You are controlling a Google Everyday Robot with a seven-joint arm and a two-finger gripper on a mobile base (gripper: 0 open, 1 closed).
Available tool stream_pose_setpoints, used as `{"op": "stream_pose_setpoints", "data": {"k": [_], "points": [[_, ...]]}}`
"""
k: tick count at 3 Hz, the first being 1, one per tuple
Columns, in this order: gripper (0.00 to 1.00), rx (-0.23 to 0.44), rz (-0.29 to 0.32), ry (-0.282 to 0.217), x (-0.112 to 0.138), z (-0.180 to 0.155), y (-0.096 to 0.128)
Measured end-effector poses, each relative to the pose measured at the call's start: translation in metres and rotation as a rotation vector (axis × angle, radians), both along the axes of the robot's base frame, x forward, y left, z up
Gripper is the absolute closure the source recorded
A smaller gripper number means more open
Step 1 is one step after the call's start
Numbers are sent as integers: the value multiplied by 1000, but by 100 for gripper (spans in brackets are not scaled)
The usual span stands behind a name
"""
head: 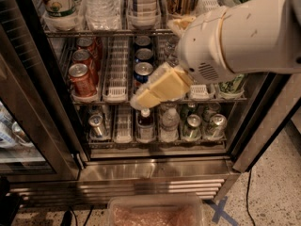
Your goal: Pick blue plastic bottle from top shelf of fridge
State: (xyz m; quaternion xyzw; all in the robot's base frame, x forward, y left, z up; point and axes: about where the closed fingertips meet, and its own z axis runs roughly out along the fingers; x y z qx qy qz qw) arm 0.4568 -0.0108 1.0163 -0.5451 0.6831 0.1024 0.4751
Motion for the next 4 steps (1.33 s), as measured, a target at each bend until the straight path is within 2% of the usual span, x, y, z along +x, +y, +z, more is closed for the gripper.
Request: {"op": "stream_pose_setpoints", "data": {"k": [1, 2, 3, 4], "points": [[0, 101, -79, -85, 16, 28, 12], [0, 211, -175, -138, 35, 57, 8], [0, 298, -271, -150, 45, 72, -4], [0, 369, -336, -146, 47, 77, -12]]}}
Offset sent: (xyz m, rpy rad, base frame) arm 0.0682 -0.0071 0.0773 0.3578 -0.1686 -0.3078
